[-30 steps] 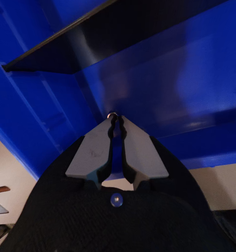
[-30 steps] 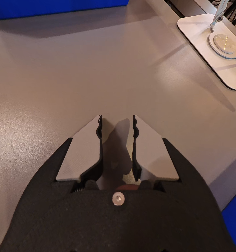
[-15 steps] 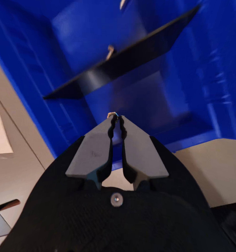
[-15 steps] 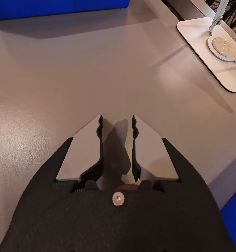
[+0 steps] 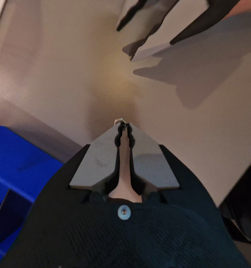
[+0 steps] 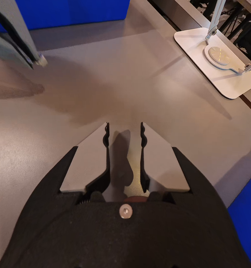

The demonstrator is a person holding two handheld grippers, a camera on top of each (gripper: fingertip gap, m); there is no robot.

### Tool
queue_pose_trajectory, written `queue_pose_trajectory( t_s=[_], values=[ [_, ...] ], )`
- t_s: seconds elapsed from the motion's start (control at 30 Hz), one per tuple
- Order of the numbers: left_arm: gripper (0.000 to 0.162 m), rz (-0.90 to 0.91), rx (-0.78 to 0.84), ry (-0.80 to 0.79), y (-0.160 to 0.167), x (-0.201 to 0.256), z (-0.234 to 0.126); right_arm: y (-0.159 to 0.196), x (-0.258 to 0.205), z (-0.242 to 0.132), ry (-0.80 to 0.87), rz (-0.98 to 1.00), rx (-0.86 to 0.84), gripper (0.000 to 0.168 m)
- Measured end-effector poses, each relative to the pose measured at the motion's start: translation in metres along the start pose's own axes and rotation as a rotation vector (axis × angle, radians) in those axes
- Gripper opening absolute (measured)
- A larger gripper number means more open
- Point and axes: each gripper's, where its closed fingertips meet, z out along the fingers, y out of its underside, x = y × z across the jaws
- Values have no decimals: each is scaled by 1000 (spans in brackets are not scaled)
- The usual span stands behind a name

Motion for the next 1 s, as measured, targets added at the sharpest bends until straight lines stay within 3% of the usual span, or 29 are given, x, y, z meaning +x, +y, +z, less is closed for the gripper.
queue_pose_trajectory(
  t_s=[0.17, 0.27, 0.43, 0.53, 0.67, 0.8, 0.9, 0.93, 1.0],
  values=[
    [4, -53, -52, 65, 4, 10, 48, -1, 2, -2, 9, -1, 7, 40],
    [22, -62, -7, 123, 0, 15, 50, -1, 3, -2, 7, 2, 11, 40],
    [31, -104, 93, 42, -6, -6, 23, 1, 5, -1, 10, 5, 6, 40],
    [31, -142, 159, -128, 0, -31, -8, 1, 8, -2, 18, 4, 8, 40],
    [32, -200, 191, -352, 31, -59, -47, 1, 8, -2, 20, 3, 8, 40],
    [32, -237, 231, -296, 48, -55, -54, 4, 6, 1, 21, -22, -7, 40],
    [32, -265, 162, -288, 65, -57, -46, 6, 5, 2, 24, -29, -15, 40],
    [21, -247, 164, -325, 67, -61, -48, 6, 6, 2, 26, -26, -14, 40],
    [20, -243, 168, -317, 69, -60, -49, 6, 8, 1, 29, -16, -9, 40]
  ],
)
